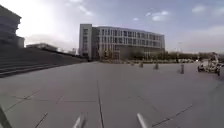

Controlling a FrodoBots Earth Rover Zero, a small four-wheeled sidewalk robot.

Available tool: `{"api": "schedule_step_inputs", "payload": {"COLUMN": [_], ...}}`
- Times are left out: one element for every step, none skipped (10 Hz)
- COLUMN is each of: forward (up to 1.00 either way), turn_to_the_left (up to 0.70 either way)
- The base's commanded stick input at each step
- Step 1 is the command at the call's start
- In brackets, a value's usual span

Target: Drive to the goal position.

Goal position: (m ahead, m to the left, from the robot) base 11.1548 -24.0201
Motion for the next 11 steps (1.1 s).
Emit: {"api": "schedule_step_inputs", "payload": {"forward": [1.00,1.00,1.00,1.00,1.00,1.00,1.00,1.00,1.00,1.00,1.00], "turn_to_the_left": [-0.27,-0.27,-0.27,-0.27,-0.27,-0.27,-0.27,-0.27,-0.27,-0.27,-0.27]}}
